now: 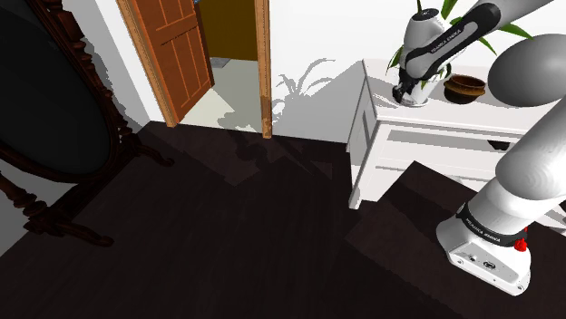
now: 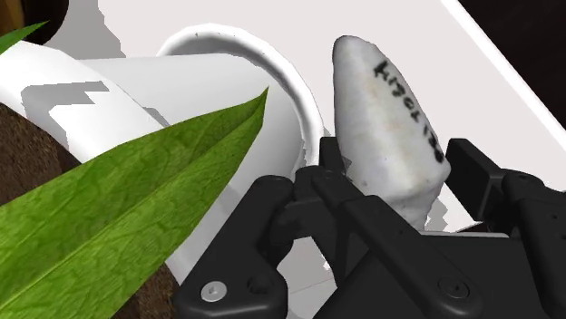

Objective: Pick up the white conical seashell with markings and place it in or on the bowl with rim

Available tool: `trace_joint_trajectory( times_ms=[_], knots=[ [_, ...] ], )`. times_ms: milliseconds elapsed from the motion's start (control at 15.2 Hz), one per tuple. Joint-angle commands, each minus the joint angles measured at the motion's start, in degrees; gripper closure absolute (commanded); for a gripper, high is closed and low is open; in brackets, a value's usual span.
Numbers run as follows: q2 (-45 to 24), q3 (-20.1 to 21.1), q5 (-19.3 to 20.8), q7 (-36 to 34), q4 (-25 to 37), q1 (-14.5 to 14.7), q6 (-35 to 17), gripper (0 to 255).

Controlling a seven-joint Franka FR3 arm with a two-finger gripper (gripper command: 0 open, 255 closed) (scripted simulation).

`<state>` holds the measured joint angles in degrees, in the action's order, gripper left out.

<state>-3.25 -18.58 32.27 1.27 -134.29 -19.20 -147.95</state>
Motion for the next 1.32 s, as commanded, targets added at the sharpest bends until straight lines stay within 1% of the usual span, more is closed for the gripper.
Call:
trace_joint_trajectory(
  times_ms=[0, 1254],
  knots=[
    [1.20, 0.14, -0.55, 0.77, 0.33, 0.11, 1.50, 255],
    [10.00, 1.18, -4.62, 7.00, 6.13, 1.18, 15.50, 255]
  ],
)
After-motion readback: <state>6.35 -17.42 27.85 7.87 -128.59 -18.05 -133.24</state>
